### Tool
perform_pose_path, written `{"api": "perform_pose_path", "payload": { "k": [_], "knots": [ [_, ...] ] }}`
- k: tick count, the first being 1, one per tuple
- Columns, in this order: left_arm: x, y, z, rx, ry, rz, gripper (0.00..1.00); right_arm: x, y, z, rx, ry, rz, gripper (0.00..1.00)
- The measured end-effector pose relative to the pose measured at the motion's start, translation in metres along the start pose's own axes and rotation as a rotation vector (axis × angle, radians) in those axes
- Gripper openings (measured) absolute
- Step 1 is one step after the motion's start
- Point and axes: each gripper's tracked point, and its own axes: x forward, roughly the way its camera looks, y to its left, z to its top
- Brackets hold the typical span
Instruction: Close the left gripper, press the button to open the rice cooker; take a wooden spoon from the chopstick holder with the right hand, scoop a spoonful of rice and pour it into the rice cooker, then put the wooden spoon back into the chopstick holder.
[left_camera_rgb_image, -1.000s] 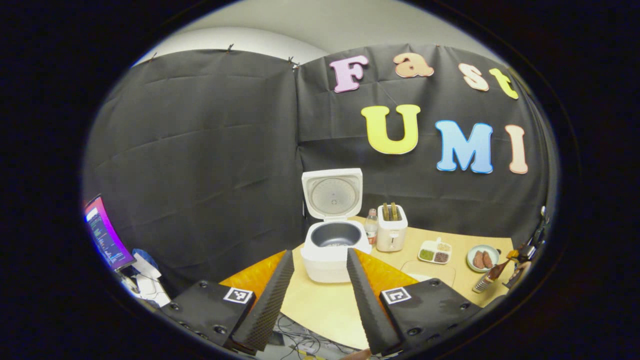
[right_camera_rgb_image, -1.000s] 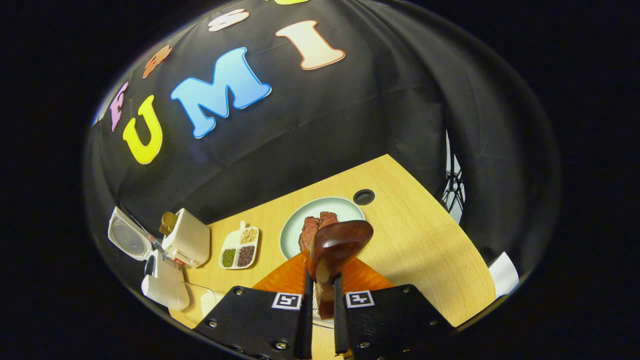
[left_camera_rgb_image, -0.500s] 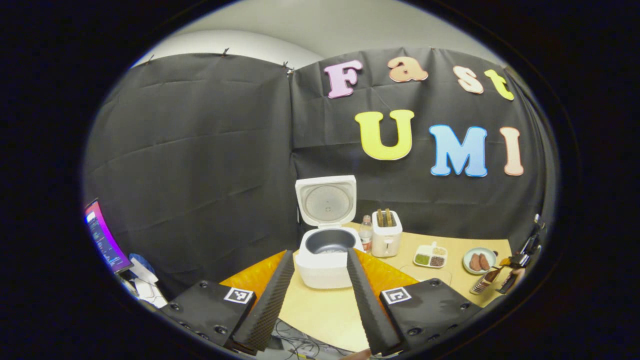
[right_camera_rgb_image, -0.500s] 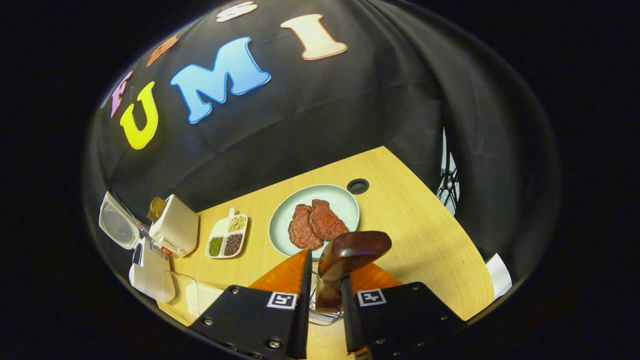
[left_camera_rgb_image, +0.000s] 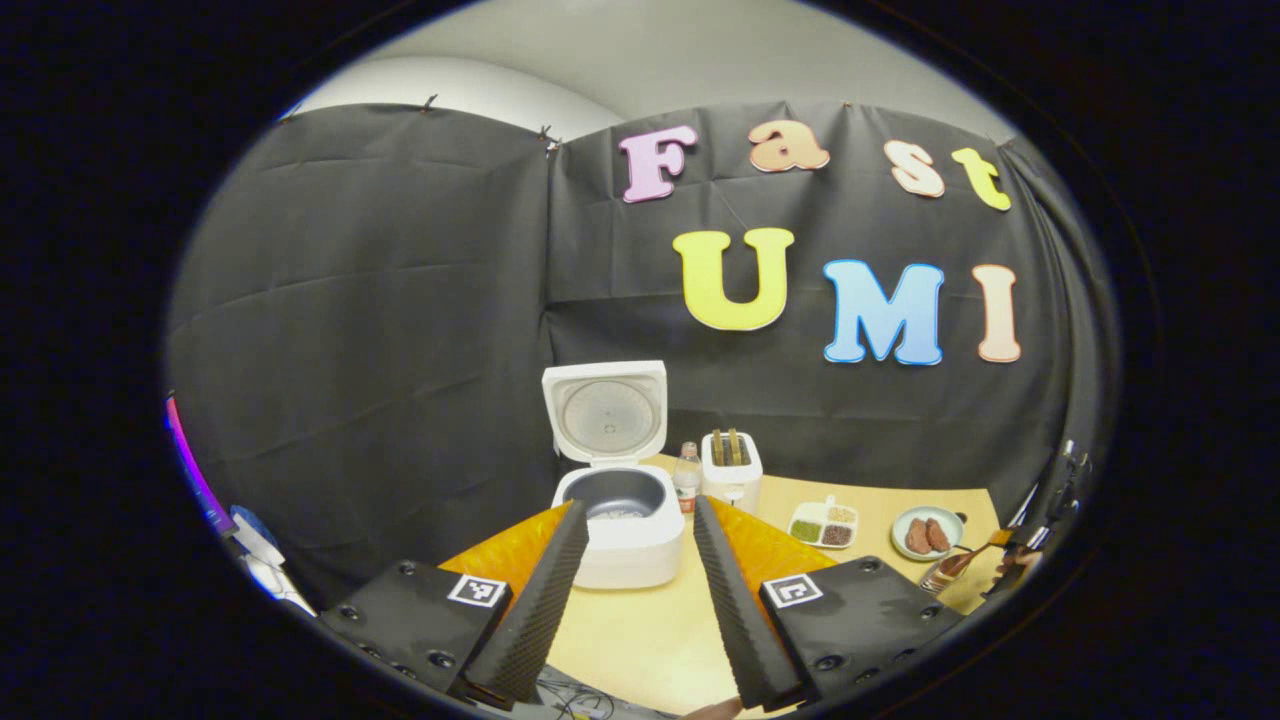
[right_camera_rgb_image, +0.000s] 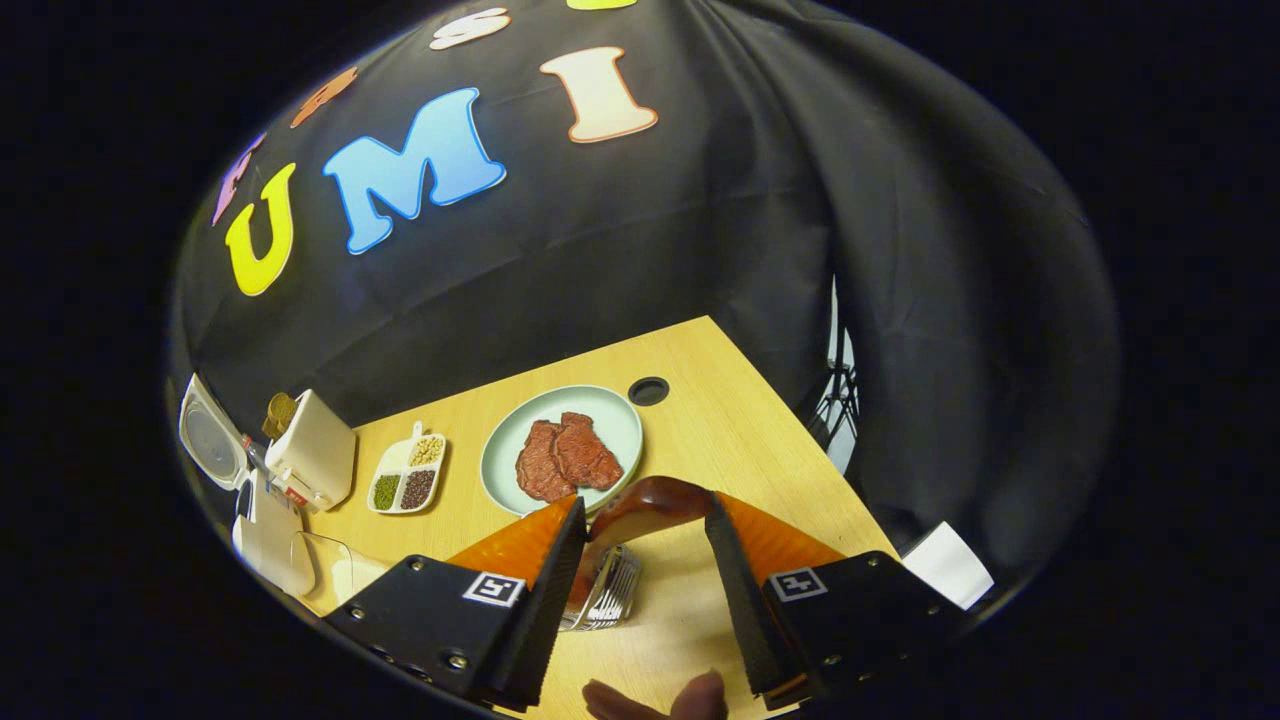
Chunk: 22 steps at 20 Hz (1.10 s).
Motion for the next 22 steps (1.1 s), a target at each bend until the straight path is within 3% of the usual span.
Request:
{"api": "perform_pose_path", "payload": {
  "k": [1, 2, 6, 9, 10, 11, 12, 17, 19, 20, 22],
  "knots": [
    [0.001, -0.002, 0.002, 0.005, -0.007, -0.004, 0.75, -0.008, -0.004, 0.007, 0.014, -0.023, -0.003, 0.77],
    [0.004, -0.003, 0.005, 0.01, -0.013, -0.006, 0.75, -0.014, -0.006, 0.017, 0.027, -0.059, 0.005, 0.87],
    [0.017, -0.003, 0.018, 0.01, -0.039, -0.012, 0.75, -0.069, 0.01, 0.045, 0.062, -0.152, 0.114, 0.88],
    [0.035, 0.008, 0.037, 0.008, -0.082, -0.02, 0.75, -0.123, 0.031, 0.096, -0.018, -0.413, 0.176, 0.88],
    [0.041, 0.009, 0.046, 0.008, -0.1, -0.031, 0.82, -0.144, 0.038, 0.105, -0.06, -0.476, 0.177, 0.89],
    [0.049, 0.011, 0.054, 0.011, -0.12, -0.04, 0.75, -0.162, 0.048, 0.109, -0.096, -0.52, 0.169, 0.92],
    [0.058, 0.015, 0.064, 0.012, -0.14, -0.05, 0.75, -0.177, 0.061, 0.11, -0.127, -0.536, 0.176, 0.96],
    [0.111, 0.037, 0.095, -0.055, -0.225, -0.123, 0.73, -0.249, 0.136, 0.113, -0.237, -0.646, 0.18, 0.96],
    [0.132, 0.05, 0.108, -0.056, -0.257, -0.136, 0.82, -0.267, 0.167, 0.106, -0.276, -0.683, 0.159, 0.96],
    [0.144, 0.055, 0.114, -0.061, -0.268, -0.143, 0.73, -0.273, 0.182, 0.102, -0.293, -0.679, 0.153, 0.97],
    [0.163, 0.056, 0.128, -0.085, -0.298, -0.17, 0.73, -0.283, 0.209, 0.091, -0.326, -0.676, 0.148, 0.97]
  ]
}}
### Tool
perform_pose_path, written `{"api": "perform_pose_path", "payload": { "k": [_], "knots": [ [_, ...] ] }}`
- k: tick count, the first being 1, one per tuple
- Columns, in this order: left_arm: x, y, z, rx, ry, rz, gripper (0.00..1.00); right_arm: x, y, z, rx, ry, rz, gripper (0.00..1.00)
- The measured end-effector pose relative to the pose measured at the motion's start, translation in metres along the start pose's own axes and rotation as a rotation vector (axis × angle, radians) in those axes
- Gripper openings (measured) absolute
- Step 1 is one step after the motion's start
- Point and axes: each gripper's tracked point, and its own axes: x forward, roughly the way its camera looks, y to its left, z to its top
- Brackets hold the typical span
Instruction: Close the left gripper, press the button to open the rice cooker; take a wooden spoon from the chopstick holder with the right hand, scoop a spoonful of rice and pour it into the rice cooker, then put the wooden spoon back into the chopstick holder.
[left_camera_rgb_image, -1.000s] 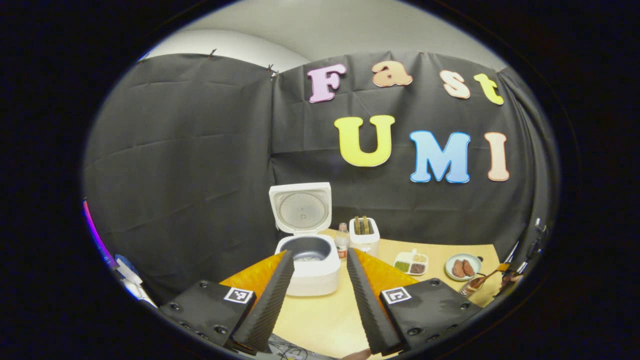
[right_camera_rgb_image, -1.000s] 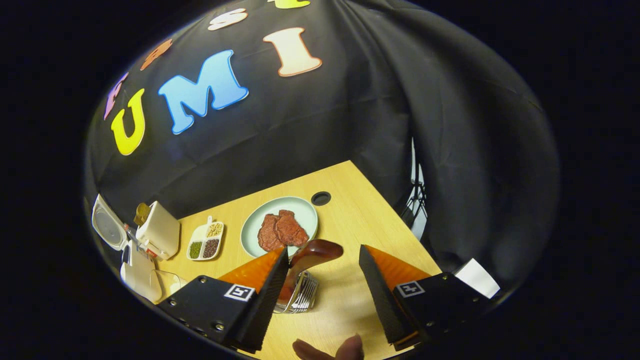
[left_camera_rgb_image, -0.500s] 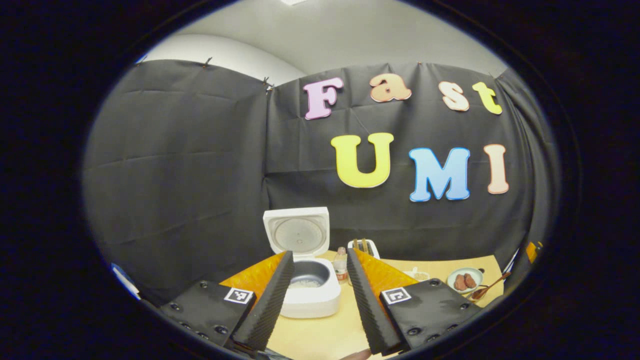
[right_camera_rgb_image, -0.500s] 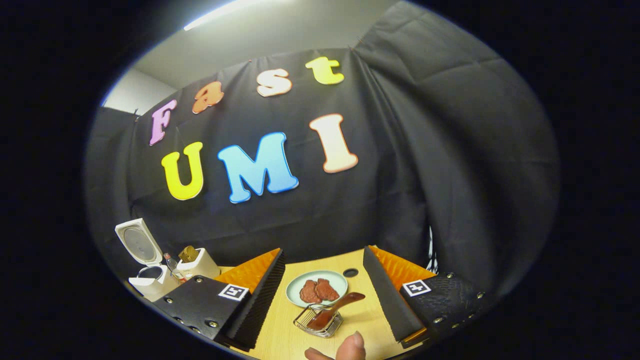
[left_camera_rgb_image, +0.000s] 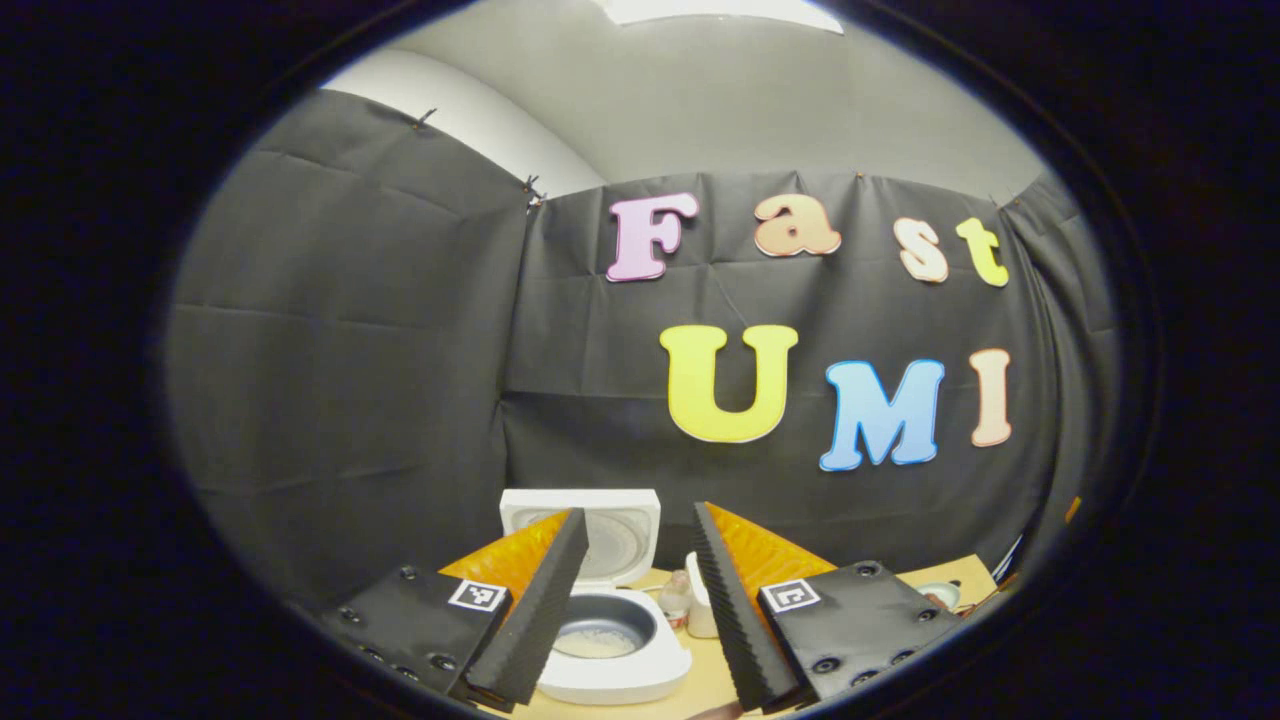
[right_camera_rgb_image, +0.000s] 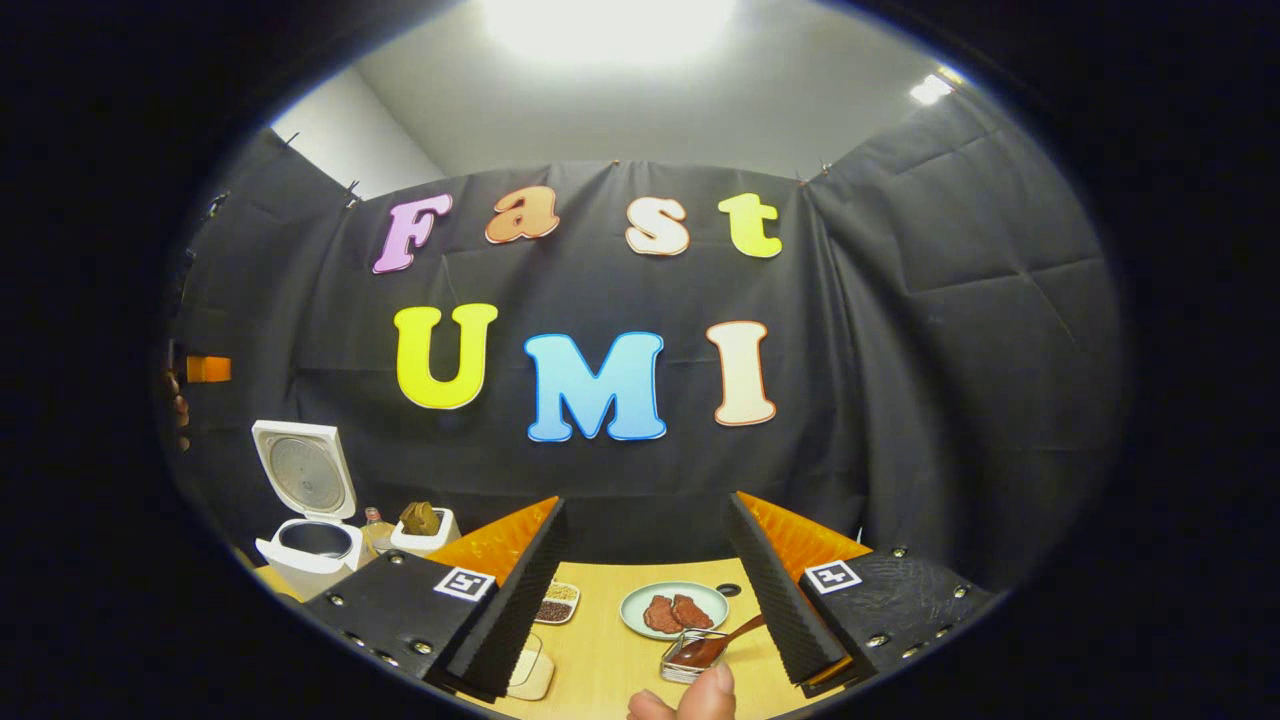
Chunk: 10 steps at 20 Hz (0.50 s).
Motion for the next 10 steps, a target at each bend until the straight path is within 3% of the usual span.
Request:
{"api": "perform_pose_path", "payload": {
  "k": [5, 9, 10],
  "knots": [
    [0.089, 0.028, -0.001, -0.036, -0.016, -0.005, 0.72, -0.025, 0.053, 0.011, -0.062, 0.007, 0.04, 0.96],
    [0.15, 0.045, -0.018, -0.061, -0.013, 0.011, 0.72, -0.032, 0.066, 0.001, -0.146, 0.049, 0.033, 0.93],
    [0.166, 0.048, -0.023, -0.056, -0.012, 0.016, 0.79, -0.033, 0.07, 0.002, -0.146, 0.057, 0.033, 0.94]
  ]
}}
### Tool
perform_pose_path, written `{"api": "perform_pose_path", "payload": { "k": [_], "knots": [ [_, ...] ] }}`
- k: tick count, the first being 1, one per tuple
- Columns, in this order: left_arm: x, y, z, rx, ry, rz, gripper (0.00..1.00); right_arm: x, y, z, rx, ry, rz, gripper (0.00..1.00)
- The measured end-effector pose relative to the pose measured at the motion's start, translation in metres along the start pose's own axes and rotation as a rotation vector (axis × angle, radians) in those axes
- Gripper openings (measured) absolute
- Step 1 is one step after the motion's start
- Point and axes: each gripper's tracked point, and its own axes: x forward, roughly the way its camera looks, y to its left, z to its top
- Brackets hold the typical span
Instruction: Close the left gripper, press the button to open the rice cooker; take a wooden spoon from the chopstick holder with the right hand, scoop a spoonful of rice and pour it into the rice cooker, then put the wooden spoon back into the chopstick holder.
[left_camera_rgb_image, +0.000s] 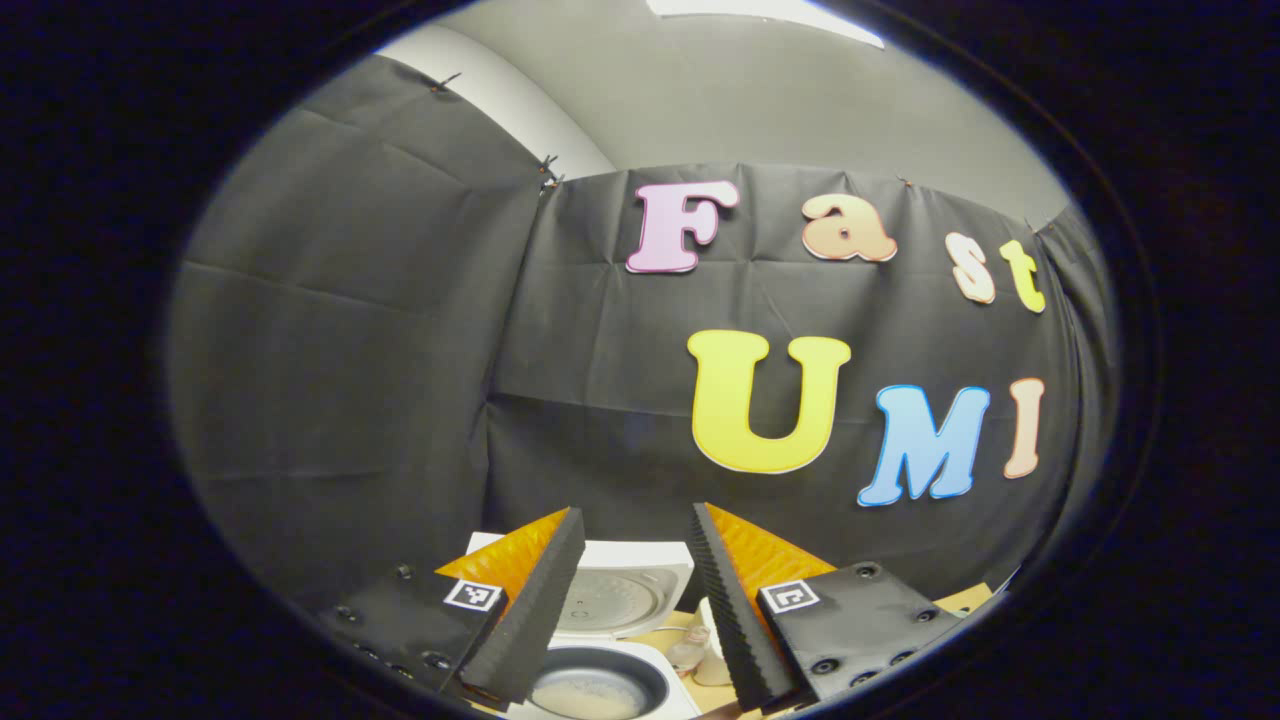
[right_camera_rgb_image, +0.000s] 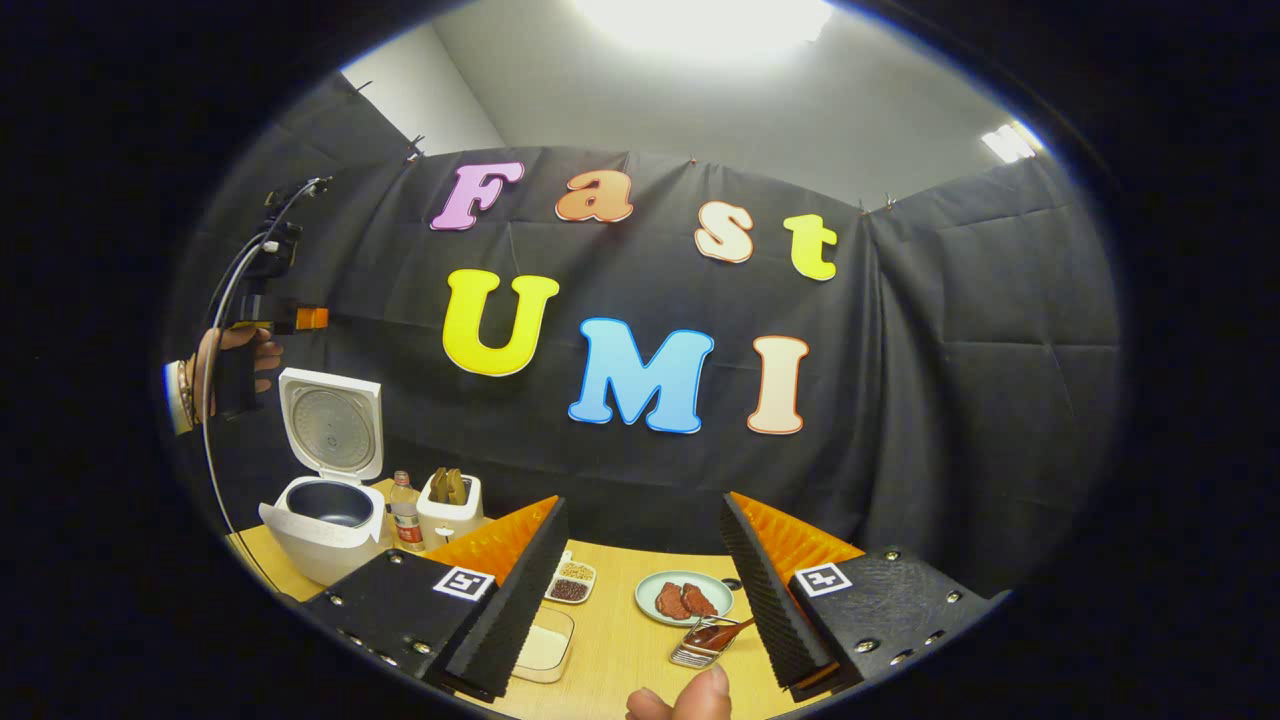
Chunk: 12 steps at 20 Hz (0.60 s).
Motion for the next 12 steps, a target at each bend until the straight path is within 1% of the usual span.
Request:
{"api": "perform_pose_path", "payload": {
  "k": [3, 4, 5, 8, 9, 10, 12],
  "knots": [
    [0.043, 0.011, -0.017, 0.005, 0.004, 0.018, 0.79, -0.003, 0.008, 0.007, -0.028, 0.015, 0.002, 0.93],
    [0.059, 0.014, -0.024, 0.003, 0.011, 0.023, 0.72, -0.004, 0.009, 0.008, -0.04, 0.013, 0.001, 0.94],
    [0.076, 0.02, -0.032, 0.0, 0.021, 0.033, 0.79, -0.005, 0.009, 0.01, -0.053, 0.014, -0.001, 0.94],
    [0.122, 0.041, -0.053, -0.014, 0.073, 0.08, 0.79, -0.008, 0.011, 0.006, -0.081, 0.03, -0.002, 0.94],
    [0.133, 0.048, -0.059, -0.023, 0.087, 0.093, 0.72, -0.009, 0.011, 0.002, -0.092, 0.042, -0.003, 0.94],
    [0.143, 0.053, -0.063, -0.027, 0.097, 0.106, 0.79, -0.009, 0.011, -0.001, -0.1, 0.053, -0.005, 0.94],
    [0.154, 0.057, -0.08, -0.038, 0.15, 0.107, 0.79, -0.006, 0.011, -0.002, -0.095, 0.061, -0.004, 0.93]
  ]
}}
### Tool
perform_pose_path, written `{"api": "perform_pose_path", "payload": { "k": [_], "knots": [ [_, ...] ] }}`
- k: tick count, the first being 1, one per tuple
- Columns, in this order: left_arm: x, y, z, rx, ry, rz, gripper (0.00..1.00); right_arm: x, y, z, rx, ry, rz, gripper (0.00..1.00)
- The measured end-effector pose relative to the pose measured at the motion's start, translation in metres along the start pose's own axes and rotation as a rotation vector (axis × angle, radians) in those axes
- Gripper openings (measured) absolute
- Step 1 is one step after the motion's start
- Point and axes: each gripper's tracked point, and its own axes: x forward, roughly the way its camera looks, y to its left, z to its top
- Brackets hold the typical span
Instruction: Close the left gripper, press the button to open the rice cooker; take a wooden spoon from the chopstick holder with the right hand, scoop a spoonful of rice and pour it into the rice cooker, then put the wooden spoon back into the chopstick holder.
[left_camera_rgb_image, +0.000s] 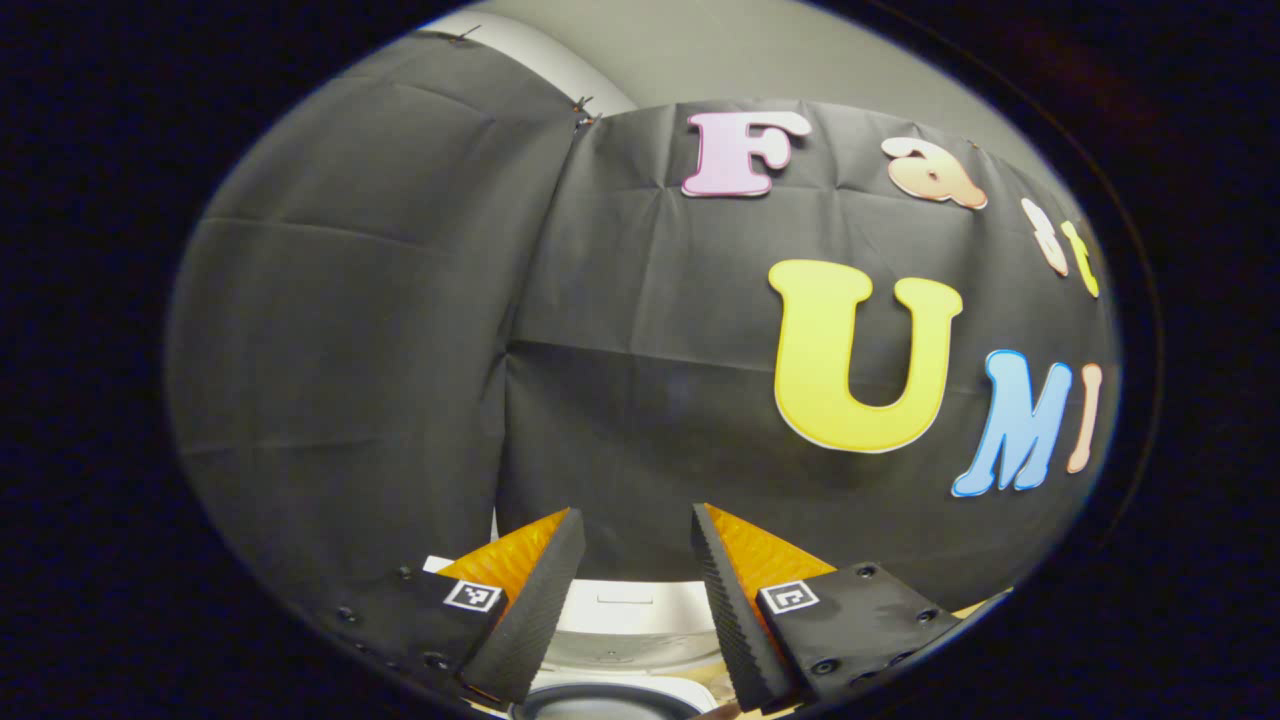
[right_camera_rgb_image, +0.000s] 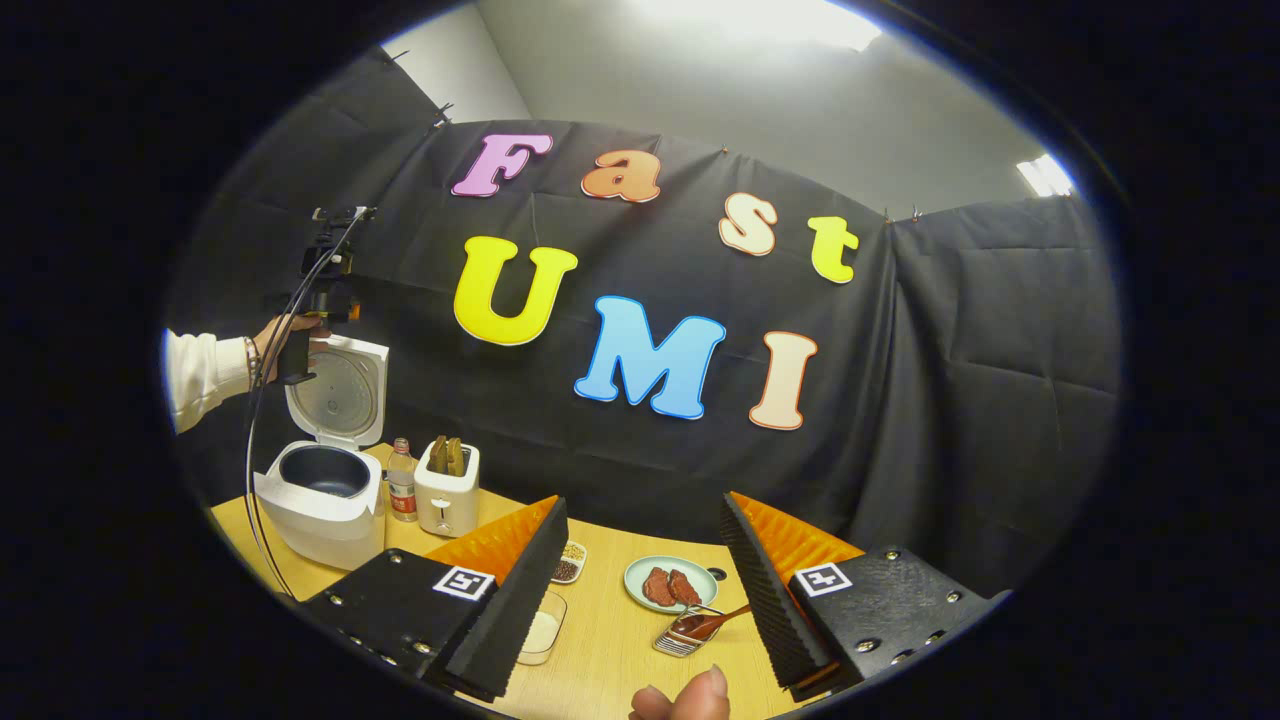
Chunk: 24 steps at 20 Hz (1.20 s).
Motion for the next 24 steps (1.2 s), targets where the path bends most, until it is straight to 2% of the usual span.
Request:
{"api": "perform_pose_path", "payload": {
  "k": [1, 2, 3, 6, 9, 16, 24],
  "knots": [
    [0.005, 0.005, -0.012, 0.004, 0.029, 0.009, 0.72, 0.0, 0.001, -0.001, 0.008, 0.004, 0.001, 0.94],
    [0.007, 0.011, -0.025, 0.011, 0.065, 0.029, 0.85, 0.0, 0.004, -0.003, 0.016, 0.009, 0.007, 0.93],
    [0.004, 0.015, -0.031, 0.039, 0.088, 0.061, 0.78, 0.002, 0.006, -0.005, 0.022, 0.015, 0.012, 0.92],
    [0.003, 0.017, -0.032, 0.131, 0.078, 0.057, 0.74, 0.01, 0.018, -0.012, 0.031, 0.028, 0.037, 0.94],
    [-0.005, 0.016, -0.032, 0.123, 0.07, 0.051, 0.74, 0.011, 0.024, -0.013, 0.033, 0.027, 0.047, 0.94],
    [-0.098, 0.007, -0.081, 0.143, 0.118, 0.068, 0.74, 0.004, 0.026, -0.025, 0.084, 0.053, 0.058, 0.94],
    [-0.153, 0.009, -0.166, 0.144, 0.237, 0.094, 0.74, -0.006, 0.022, -0.035, 0.099, 0.081, 0.056, 0.94]
  ]
}}
